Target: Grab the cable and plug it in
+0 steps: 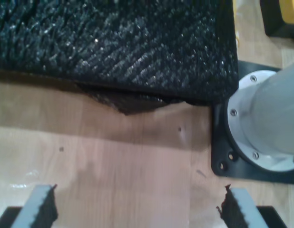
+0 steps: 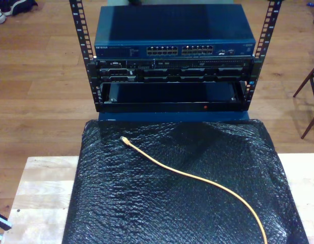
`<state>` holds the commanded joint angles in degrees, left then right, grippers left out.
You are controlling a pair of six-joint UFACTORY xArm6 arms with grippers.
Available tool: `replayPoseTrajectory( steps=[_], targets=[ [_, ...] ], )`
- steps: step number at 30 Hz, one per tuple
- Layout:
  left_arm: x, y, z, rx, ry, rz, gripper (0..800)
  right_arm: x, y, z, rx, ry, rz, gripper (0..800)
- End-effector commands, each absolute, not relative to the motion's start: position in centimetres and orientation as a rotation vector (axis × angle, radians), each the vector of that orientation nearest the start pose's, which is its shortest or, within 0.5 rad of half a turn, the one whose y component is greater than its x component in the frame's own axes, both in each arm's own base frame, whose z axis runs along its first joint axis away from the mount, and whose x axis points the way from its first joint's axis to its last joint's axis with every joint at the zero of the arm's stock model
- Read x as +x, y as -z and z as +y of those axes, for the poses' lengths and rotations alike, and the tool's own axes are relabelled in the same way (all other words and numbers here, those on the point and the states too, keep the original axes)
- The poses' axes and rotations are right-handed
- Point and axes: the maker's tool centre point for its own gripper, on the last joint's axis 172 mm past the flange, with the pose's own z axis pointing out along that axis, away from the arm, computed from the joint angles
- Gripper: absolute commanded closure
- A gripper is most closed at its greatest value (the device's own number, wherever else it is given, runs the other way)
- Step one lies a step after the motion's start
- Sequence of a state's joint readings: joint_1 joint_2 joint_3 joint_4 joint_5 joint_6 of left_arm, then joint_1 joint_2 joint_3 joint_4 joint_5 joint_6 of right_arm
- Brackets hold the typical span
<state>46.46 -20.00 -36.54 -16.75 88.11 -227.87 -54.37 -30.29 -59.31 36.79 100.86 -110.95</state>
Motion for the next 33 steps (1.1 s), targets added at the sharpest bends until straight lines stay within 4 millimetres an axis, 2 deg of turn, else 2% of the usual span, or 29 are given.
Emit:
replayPoseTrajectory(
  steps=[6, 14, 18, 21, 23, 26, 33],
  targets=[
    [20.5, -17.3, 9.6, 2.001, -0.366, -1.605, 0, 30.7, -40.3, -9.1, -2.336, 0.844, -1.368, 3],
    [21.1, -17.5, 8.8, 1.993, -0.343, -1.620, 0, 33.1, -42.7, -3.9, -2.259, 0.866, -1.340, 2],
    [21.7, -17.6, 8.2, 2.000, -0.339, -1.610, 0, 34.6, -43.0, -1.9, -2.256, 0.857, -1.345, 3],
    [21.8, -17.5, 8.2, 2.006, -0.340, -1.604, 0, 37.1, -42.8, 0.5, -2.249, 0.866, -1.382, 3],
    [21.9, -17.5, 8.1, 2.009, -0.343, -1.599, 0, 38.7, -41.8, 2.5, -2.229, 0.836, -1.381, 3],
    [22.0, -17.6, 8.1, 2.013, -0.354, -1.596, 0, 40.3, -41.0, 6.2, -2.188, 0.806, -1.424, 4],
    [22.3, -17.4, 7.9, 2.020, -0.369, -1.590, 0, 43.7, -40.4, 11.4, -2.175, 0.798, -1.440, 7]
  ],
)
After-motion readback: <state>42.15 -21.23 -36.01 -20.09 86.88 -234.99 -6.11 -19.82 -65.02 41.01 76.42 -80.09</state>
